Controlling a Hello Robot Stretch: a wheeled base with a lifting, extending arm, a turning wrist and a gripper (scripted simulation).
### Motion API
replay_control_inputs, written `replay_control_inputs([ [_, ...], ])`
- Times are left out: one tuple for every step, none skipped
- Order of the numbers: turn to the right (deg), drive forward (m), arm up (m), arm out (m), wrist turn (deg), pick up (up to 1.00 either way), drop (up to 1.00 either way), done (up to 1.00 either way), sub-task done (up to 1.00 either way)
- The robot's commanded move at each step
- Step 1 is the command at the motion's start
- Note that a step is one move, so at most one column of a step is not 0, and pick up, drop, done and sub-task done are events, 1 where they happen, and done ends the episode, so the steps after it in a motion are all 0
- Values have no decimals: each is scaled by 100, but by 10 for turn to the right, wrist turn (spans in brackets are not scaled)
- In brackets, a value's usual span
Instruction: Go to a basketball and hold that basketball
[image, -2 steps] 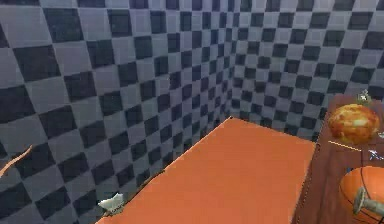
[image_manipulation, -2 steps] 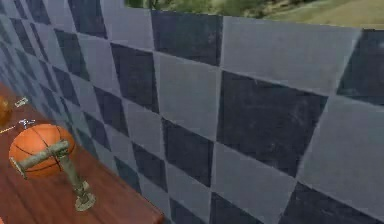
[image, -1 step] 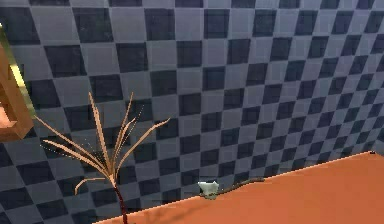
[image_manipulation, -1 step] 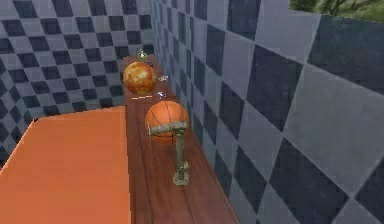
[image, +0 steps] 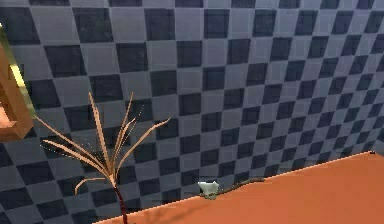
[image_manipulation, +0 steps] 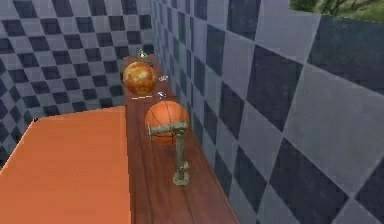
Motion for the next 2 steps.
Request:
replay_control_inputs([
  [0, 0, 38, 0, 0, 0, 0, 0, 0],
  [0, 0, 0, 50, 0, 0, 0, 0, 0],
])
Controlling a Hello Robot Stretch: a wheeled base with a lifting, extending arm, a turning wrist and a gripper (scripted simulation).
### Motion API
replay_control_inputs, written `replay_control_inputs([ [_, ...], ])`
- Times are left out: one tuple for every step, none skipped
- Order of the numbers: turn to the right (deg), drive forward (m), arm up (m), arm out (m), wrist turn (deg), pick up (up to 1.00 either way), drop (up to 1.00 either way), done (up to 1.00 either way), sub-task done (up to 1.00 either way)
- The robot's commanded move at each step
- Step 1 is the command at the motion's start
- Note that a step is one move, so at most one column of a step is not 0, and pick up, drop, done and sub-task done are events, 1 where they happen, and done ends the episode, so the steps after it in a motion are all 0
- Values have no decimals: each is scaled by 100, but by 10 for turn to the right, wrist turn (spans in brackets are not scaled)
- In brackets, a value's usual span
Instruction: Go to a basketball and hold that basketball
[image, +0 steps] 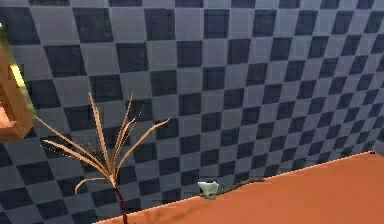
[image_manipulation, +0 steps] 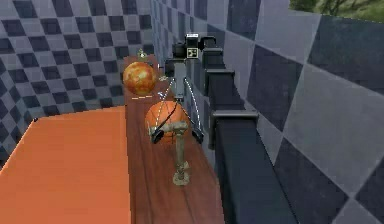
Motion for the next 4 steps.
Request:
replay_control_inputs([
  [0, 0, 0, 0, 450, 0, 0, 0, 0],
  [0, 0, 0, 0, 450, 0, 0, 0, 0],
  [0, 0, 0, 0, 450, 0, 0, 0, 0],
  [0, 0, 0, 0, 180, 0, 0, 0, 0],
])
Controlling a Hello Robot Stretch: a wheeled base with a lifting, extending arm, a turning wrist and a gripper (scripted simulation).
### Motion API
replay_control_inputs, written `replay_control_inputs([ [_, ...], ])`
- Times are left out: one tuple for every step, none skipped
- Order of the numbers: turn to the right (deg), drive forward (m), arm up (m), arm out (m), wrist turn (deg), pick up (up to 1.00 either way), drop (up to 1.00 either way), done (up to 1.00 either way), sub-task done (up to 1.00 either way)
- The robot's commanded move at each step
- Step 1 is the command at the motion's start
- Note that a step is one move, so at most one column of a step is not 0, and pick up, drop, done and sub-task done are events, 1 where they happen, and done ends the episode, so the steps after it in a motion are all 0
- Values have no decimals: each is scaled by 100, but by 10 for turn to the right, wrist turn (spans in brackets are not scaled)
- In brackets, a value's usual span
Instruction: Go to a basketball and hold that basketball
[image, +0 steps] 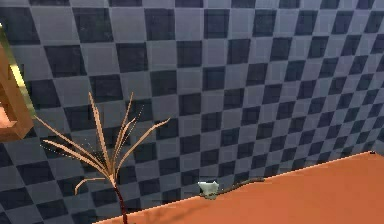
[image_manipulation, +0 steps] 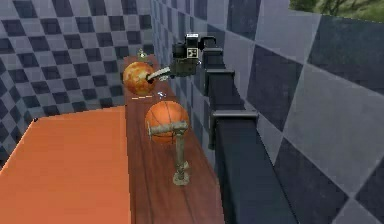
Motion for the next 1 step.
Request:
replay_control_inputs([
  [0, 0, -28, 0, 0, 0, 0, 0, 0],
])
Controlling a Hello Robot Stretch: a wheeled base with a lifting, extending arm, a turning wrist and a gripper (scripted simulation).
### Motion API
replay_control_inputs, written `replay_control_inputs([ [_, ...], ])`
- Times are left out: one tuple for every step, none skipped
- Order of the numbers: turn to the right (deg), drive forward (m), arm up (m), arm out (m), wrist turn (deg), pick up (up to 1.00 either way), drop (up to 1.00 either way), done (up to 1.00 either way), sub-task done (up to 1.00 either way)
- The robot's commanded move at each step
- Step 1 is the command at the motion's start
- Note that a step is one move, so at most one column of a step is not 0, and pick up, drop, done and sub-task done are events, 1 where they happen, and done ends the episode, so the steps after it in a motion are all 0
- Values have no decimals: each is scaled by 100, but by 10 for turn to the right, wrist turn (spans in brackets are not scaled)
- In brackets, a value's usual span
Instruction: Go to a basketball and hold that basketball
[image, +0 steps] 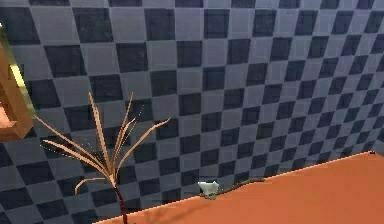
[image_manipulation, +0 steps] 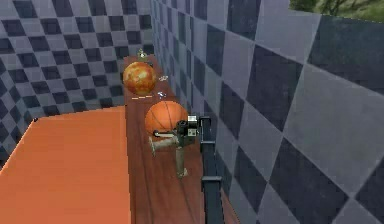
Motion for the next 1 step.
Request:
replay_control_inputs([
  [0, 0, 0, 0, 0, 100, 0, 0, 0],
])
